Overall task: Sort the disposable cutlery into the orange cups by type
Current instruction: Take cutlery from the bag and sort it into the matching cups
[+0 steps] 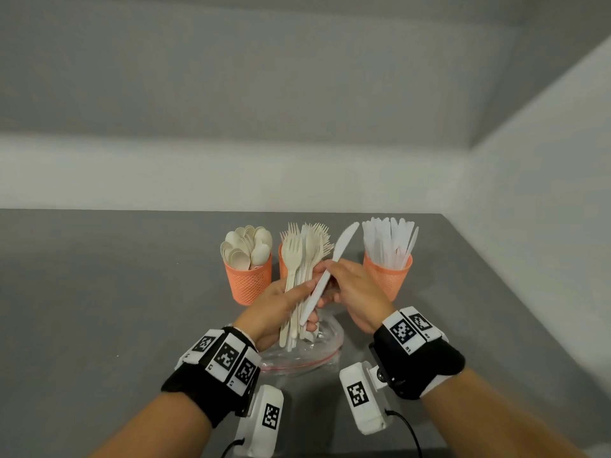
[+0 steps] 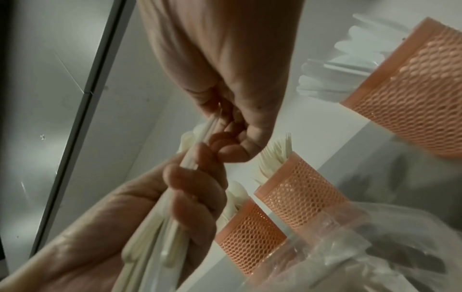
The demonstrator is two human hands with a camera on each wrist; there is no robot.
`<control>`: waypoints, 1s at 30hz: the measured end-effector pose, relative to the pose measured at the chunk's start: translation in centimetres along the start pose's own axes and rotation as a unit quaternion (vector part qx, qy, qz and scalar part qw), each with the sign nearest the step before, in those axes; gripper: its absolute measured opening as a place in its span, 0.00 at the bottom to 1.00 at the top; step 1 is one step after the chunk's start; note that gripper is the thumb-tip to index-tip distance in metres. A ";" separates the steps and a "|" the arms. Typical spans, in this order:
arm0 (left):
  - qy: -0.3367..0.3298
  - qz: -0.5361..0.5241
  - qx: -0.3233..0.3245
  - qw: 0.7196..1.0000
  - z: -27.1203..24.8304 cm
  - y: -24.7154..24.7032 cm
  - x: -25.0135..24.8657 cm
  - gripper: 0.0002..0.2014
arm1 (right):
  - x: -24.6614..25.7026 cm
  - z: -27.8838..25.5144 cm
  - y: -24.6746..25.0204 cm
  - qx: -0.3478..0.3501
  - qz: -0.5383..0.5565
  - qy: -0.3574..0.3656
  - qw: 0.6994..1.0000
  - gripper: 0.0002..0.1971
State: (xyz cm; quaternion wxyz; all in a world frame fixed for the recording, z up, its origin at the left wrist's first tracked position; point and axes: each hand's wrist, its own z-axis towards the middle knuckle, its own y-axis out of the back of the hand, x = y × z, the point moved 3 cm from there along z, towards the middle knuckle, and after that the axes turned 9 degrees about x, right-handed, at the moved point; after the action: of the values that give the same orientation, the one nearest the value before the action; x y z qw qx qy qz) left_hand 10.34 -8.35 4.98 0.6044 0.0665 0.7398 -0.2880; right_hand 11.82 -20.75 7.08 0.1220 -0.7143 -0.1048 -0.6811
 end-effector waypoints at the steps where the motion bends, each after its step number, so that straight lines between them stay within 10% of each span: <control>1: 0.002 -0.003 -0.007 1.000 0.0 0.1 -0.1 0.11 | 0.2 0.0 0.1 -0.009 0.009 0.007 1.000 0.14; 10: 0.003 0.054 -0.046 0.997 -0.2 0.2 -0.3 0.11 | 1.3 -0.2 0.7 -0.070 -0.012 0.060 0.996 0.03; 25: 0.054 -0.042 0.131 0.989 -0.6 0.6 0.0 0.14 | 3.4 1.6 1.2 0.004 0.018 -0.013 1.000 0.09; 30: 0.009 0.027 0.054 0.998 -0.7 0.3 -0.7 0.06 | 3.3 1.9 2.0 -0.055 0.013 -0.009 0.998 0.11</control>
State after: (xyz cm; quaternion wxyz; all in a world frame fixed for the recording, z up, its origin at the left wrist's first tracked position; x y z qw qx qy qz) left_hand 10.02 -7.61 5.58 0.6006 0.1218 0.7266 -0.3107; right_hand 14.37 -22.07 10.19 0.0908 -0.7273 -0.0590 -0.6777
